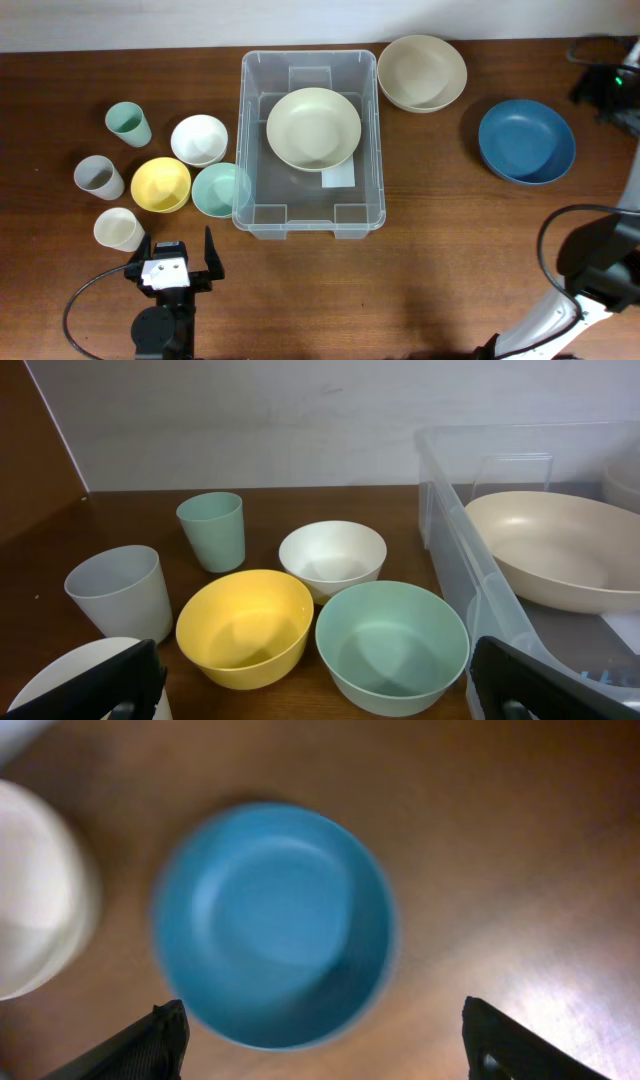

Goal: Pack container
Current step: 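Release the plate and move the right gripper to the blue plate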

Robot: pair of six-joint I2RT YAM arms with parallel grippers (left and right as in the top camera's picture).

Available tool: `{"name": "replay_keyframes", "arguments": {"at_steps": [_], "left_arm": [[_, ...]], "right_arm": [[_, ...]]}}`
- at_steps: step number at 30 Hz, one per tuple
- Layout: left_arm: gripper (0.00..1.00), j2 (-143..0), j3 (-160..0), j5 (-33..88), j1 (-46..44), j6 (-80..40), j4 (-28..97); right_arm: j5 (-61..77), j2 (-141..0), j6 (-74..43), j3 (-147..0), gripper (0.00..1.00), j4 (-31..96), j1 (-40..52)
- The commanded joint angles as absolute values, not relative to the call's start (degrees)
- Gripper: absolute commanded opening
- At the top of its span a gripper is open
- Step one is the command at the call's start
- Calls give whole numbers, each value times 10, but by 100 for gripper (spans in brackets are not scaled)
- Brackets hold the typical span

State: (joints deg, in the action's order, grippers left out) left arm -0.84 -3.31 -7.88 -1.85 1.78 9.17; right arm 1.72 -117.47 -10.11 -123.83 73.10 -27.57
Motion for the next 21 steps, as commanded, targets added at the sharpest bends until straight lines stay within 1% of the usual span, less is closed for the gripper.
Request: {"name": "replay_keyframes", "arguments": {"at_steps": [1,3,9,12,18,21], "left_arm": [[100,-4,-27,-73,-17,27,90],[100,-4,-27,-73,-17,27,90],[100,-4,-27,-73,-17,27,90],[100,-4,-27,-73,-17,27,90],[100,-4,-27,-73,-17,27,90],[100,-4,-27,-73,-17,27,90]], "right_arm": [[51,-1176,-81,-1170,83,711,-309],[55,-1176,-61,-1127,83,688,-316],[63,-1176,-58,-987,86,576,-323],[86,-1176,-47,-942,87,531,-322],[88,-1176,-54,-866,87,446,-323],[89,-1176,-54,-842,85,416,-323]]}}
